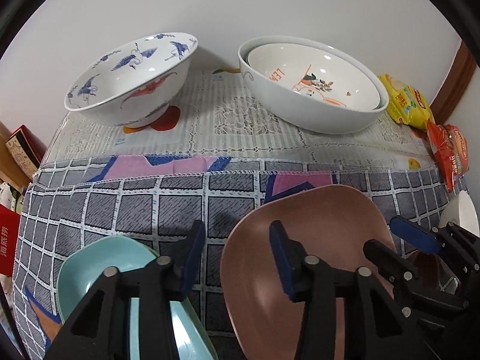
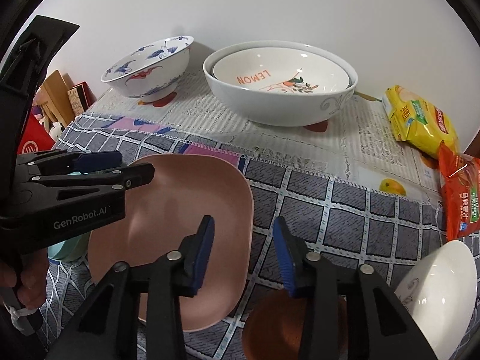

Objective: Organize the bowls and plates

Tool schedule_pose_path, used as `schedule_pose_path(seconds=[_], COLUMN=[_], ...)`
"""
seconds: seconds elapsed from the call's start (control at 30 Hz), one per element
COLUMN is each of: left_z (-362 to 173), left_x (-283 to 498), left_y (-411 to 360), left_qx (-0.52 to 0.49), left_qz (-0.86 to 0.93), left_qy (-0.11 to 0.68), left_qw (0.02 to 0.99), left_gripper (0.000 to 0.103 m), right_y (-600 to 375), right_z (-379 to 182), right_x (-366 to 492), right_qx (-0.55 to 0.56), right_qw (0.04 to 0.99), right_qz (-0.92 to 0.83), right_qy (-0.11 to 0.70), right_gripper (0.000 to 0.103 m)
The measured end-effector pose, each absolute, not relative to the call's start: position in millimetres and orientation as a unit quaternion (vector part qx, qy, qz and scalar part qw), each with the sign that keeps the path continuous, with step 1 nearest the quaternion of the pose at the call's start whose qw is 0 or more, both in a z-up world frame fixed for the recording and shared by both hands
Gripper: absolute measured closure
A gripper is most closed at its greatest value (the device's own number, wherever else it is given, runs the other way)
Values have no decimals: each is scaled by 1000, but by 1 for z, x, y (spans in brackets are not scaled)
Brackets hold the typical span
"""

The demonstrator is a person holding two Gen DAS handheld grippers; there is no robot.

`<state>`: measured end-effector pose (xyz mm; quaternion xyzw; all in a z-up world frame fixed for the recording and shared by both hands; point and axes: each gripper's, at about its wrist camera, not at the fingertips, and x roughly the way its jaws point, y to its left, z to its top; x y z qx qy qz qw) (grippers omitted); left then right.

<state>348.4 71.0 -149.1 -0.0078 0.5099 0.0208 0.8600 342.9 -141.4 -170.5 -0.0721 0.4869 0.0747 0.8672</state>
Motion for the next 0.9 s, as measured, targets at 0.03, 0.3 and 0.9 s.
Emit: schedule_pose_path(seconds=[0.03,0.3,0.9], left_z=[-152,-160,-81], left_x=[349,353,306], left_y=[70,70,86], left_qx=[-6,-10,-32], left_qz=[20,28,29], left_qy=[514,517,453], left_qw=[858,856,890], left_gripper=[68,82,84], right_y=[-142,-142,-130], right_z=[-172,-184,-111], right_x=[344,348,318], right_qx=[-71,-59,-32], right_qw=[867,861,891], right_qz=[76,76,71], right_qy=[488,499,446], right_gripper=[67,91,99])
